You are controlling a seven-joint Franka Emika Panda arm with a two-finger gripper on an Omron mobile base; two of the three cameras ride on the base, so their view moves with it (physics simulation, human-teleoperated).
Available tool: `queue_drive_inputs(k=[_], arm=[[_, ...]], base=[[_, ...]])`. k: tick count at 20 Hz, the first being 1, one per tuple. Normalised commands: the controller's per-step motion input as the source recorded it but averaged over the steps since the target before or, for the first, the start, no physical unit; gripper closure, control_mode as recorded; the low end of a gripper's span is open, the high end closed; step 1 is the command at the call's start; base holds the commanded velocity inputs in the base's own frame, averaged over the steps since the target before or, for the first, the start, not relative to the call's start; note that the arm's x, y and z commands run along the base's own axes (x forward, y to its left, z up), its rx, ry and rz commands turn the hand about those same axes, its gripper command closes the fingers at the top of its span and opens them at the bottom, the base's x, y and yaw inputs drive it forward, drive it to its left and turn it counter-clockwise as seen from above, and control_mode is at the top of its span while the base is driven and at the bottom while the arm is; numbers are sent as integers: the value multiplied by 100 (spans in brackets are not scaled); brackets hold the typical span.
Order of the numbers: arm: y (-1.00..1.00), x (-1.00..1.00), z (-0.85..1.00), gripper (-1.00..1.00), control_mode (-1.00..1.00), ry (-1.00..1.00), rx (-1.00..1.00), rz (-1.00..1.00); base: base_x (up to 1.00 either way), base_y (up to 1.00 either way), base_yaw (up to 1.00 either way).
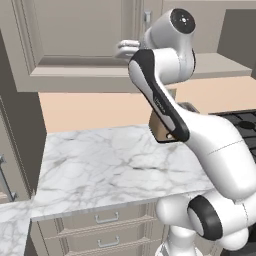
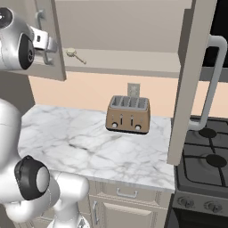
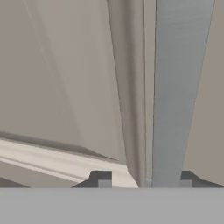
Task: Open the cabinet. Pick the dish brush and place it next to the sink. Then close the cabinet.
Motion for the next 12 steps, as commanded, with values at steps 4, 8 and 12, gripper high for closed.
queue_drive_inputs(k=[4, 8, 12], arm=[[57, -48, 0, 100, -100, -6, 0, 5], [58, -51, 0, 100, -100, -7, 0, 5], [60, -55, 0, 100, -100, -7, 0, 6]], base=[[0, 0, 0], [0, 0, 0], [0, 0, 0]])
